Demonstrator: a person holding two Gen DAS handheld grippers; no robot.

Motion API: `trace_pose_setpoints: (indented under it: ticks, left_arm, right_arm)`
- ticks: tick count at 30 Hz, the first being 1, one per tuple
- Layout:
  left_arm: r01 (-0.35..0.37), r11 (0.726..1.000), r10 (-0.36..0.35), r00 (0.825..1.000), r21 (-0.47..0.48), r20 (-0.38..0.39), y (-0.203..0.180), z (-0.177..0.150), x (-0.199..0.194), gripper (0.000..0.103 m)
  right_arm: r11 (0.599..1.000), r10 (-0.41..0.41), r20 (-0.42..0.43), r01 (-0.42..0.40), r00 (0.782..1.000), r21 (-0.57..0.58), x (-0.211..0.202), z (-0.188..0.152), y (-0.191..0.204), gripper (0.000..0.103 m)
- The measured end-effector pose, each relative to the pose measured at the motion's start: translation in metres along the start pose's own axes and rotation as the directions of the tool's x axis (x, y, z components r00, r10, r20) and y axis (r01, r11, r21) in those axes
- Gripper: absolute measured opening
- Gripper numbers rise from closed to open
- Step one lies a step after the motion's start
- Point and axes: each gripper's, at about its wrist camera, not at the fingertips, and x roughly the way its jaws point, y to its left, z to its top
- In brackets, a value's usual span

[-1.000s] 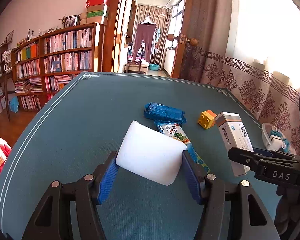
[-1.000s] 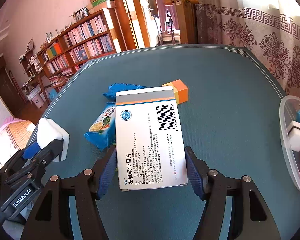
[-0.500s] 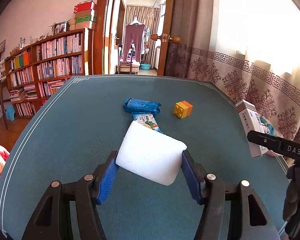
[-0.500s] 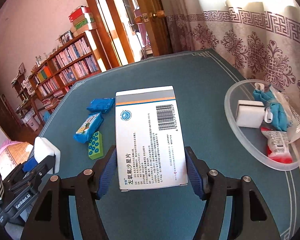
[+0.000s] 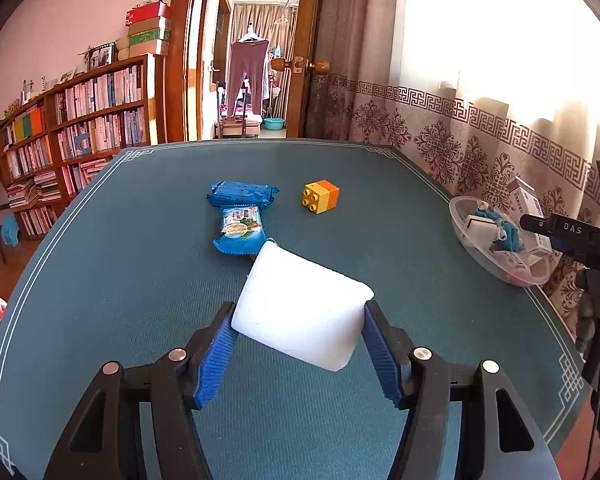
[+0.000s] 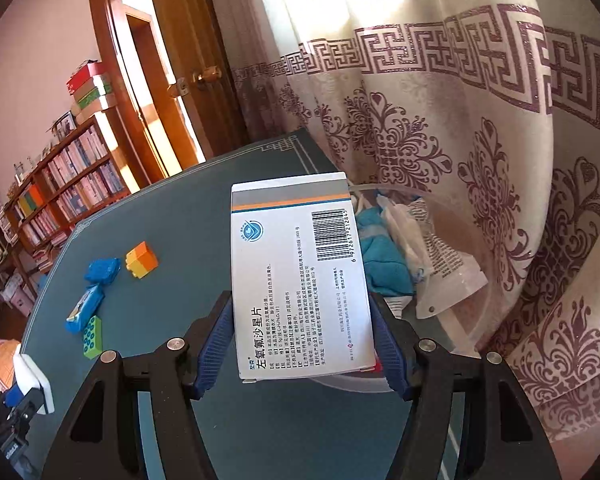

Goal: Organize objects
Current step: 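Lower the medicine box into the bowl and open the right tool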

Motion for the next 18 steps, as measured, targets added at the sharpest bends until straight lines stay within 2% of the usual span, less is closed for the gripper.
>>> trace_pose_setpoints:
  ticks: [8, 14, 18]
  left_arm:
    - [0.066, 0.997, -0.066, 0.998, 0.029, -0.014, -0.023, 0.008, 0.013, 0.065]
    - [0.101, 0.994, -0.1, 0.994, 0.049, -0.038, -0.037, 0.009, 0.023, 0.065]
    - [0.114, 0.992, -0.113, 0.993, 0.047, -0.035, -0.036, 0.009, 0.022, 0.065]
  right_arm:
    - [0.998, -0.05, -0.002, 0.05, 0.999, 0.044, 0.019, 0.011, -0.037, 0.066]
    - [0.997, -0.075, -0.013, 0.076, 0.997, 0.034, 0.03, 0.008, -0.041, 0.067]
    - [0.996, -0.08, 0.0, 0.08, 0.997, 0.032, 0.023, 0.002, -0.038, 0.067]
